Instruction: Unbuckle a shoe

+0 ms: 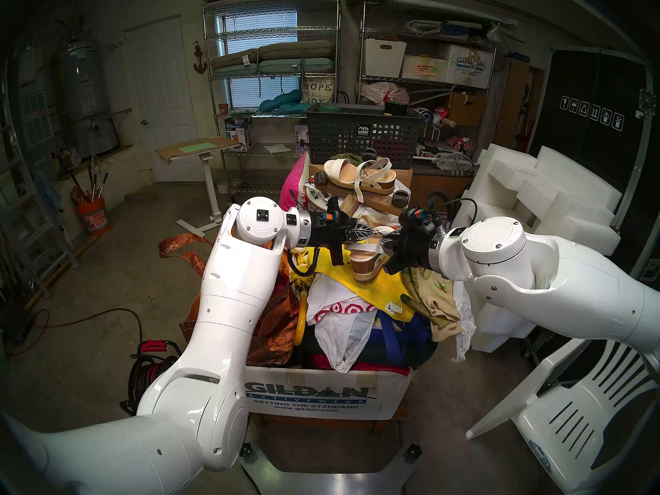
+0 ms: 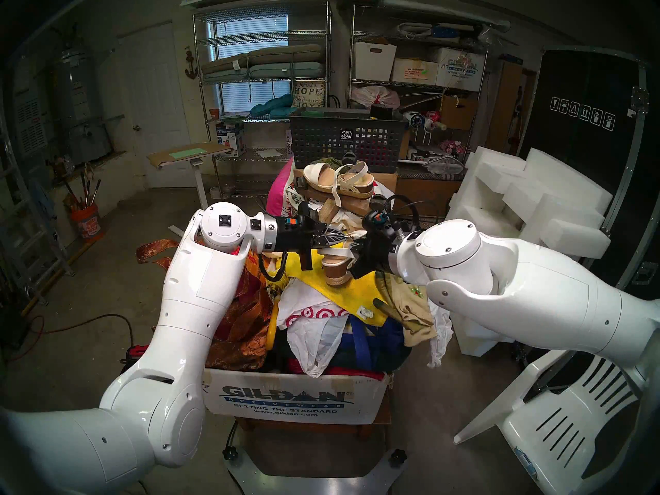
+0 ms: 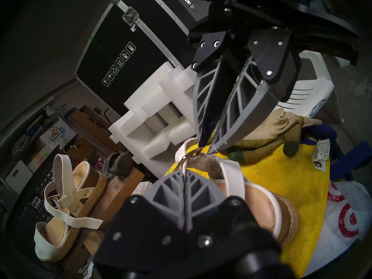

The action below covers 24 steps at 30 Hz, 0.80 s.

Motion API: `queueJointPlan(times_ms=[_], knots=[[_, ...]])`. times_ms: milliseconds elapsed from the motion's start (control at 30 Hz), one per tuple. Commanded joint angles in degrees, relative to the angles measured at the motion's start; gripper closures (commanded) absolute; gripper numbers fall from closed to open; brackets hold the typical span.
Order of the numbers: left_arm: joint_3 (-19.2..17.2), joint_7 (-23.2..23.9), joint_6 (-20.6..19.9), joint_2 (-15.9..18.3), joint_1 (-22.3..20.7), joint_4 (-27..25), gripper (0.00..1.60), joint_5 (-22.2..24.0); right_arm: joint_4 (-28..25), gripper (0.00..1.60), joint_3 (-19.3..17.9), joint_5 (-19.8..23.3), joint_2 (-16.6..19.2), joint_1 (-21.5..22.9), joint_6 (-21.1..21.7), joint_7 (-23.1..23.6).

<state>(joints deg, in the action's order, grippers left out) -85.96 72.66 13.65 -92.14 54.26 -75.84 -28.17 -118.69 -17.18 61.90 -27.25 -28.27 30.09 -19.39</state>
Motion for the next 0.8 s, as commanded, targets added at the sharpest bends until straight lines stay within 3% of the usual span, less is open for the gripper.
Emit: queueJointPlan(times_ms=[0, 767], knots=[[-0.17, 0.02, 0.31, -0.20, -1.11, -1.40, 1.60, 0.46, -0.47, 0.85, -1.01, 0.34, 0.27, 0.50, -0.58, -0.88], [-1.26, 2.28, -0.82, -0.29, -0.93, -2.47, 1.60, 1.12, 2.03, 0.82, -0.44, 0.26, -1.53, 0.50, -0.29, -1.25]])
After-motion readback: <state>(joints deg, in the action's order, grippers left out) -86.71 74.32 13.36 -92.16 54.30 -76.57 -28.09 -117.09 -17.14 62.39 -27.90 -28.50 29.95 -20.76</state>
